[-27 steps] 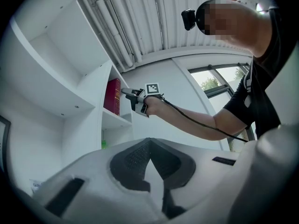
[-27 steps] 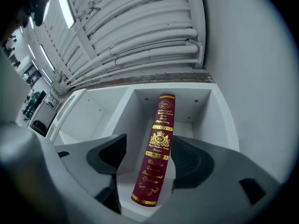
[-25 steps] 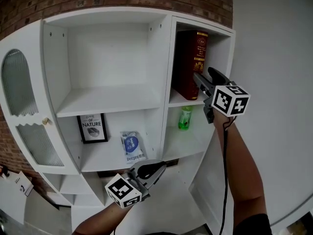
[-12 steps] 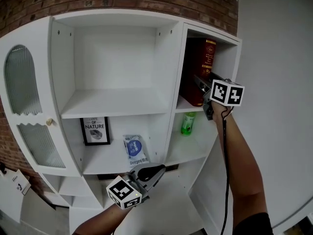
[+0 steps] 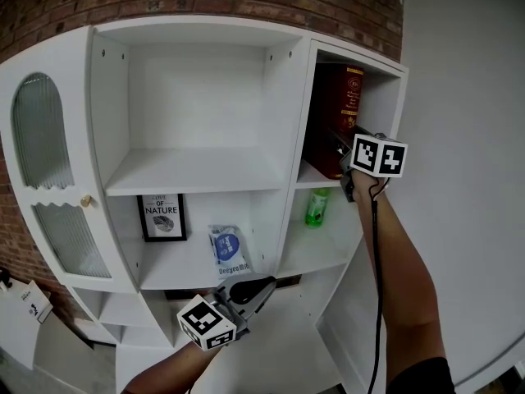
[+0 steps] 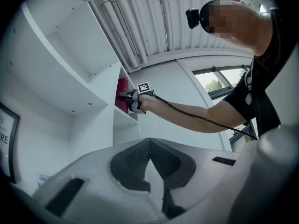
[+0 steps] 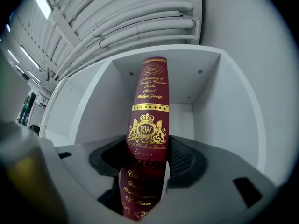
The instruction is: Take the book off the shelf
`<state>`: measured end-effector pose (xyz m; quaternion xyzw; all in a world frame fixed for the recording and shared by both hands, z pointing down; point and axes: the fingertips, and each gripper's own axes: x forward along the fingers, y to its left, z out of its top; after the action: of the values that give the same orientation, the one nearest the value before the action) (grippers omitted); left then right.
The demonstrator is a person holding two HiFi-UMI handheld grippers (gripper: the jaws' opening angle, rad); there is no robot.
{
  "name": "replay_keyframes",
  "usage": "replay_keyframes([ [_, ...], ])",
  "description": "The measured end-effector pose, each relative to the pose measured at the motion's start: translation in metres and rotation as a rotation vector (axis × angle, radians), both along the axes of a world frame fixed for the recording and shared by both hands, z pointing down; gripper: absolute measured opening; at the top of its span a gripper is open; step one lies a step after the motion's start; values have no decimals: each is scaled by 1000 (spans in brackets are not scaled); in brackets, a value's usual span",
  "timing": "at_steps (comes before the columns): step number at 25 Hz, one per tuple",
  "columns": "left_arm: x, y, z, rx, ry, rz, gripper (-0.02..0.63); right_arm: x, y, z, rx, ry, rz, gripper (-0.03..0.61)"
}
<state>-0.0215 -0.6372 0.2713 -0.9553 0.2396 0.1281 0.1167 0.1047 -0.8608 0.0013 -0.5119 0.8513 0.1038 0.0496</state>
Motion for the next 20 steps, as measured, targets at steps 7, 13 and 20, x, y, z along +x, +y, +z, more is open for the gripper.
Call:
replay_keyframes([
  [7, 15, 11, -2, 5, -13, -16, 8, 8, 27, -3, 31, -11, -68, 244],
  [13, 41, 26, -6, 5, -6, -32, 8, 37, 68, -8, 83, -27, -94, 242],
  [20, 91, 51, -5, 2, -17, -28, 8, 81, 118, -5, 111, -68, -142, 242],
])
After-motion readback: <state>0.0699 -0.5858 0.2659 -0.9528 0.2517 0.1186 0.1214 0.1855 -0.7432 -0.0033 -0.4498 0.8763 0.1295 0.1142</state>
